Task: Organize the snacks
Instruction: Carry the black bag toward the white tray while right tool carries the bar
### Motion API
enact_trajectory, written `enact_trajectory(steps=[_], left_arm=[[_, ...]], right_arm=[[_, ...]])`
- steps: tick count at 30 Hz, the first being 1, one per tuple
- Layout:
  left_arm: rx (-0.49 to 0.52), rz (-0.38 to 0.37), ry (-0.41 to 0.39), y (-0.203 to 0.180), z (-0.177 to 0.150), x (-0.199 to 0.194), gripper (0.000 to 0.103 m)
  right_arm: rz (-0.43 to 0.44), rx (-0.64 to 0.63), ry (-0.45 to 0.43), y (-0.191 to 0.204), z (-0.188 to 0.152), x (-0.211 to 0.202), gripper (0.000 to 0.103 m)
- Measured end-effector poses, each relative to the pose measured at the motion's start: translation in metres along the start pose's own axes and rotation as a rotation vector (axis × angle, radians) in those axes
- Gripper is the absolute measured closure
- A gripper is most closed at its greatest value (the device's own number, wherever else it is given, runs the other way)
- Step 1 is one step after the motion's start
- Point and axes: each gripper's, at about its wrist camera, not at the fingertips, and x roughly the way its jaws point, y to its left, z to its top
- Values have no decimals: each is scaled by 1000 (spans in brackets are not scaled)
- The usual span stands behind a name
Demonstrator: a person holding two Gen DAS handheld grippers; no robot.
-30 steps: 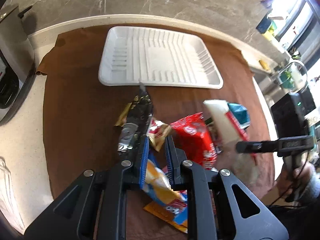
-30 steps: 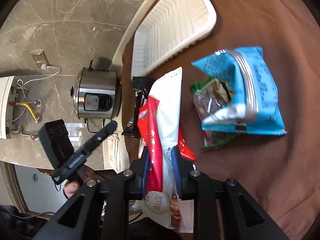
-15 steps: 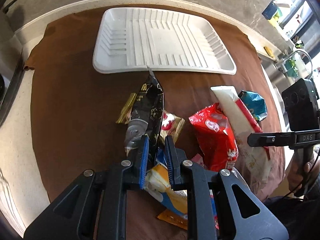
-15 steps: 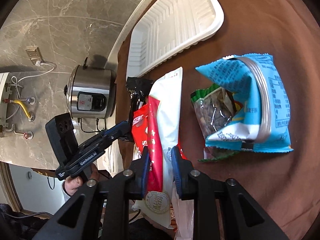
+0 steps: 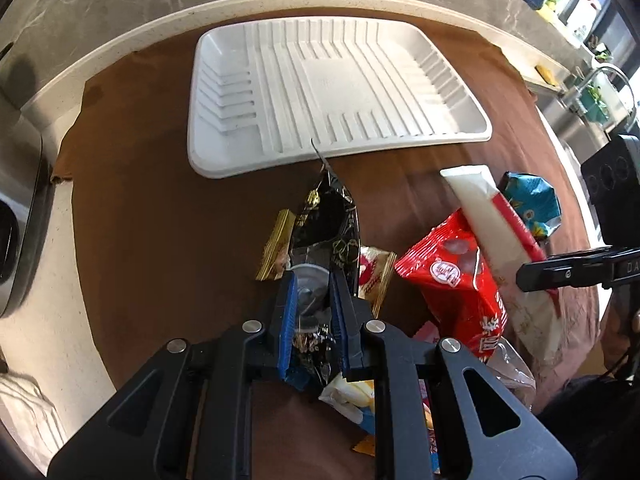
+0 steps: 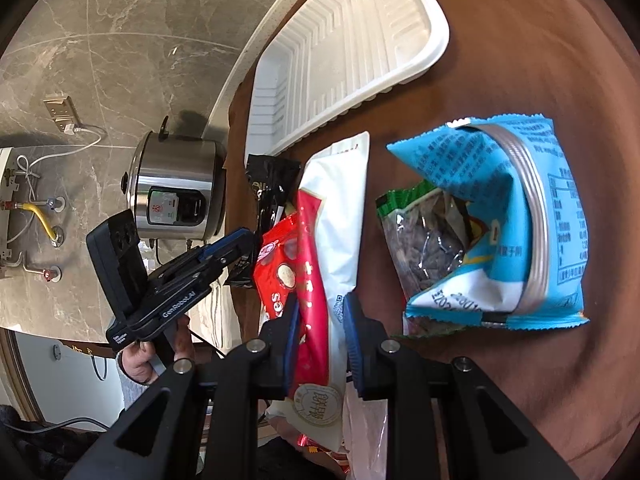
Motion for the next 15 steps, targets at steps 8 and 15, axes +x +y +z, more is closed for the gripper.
enact_trajectory(steps=[8, 15], left_arm=[[0, -28, 11, 0, 6, 5, 87], [36, -32, 12, -1, 9, 10, 87]], right_arm=[[-19, -1, -3, -2, 2, 0, 79], [-70, -34, 0, 2, 2, 4, 77]])
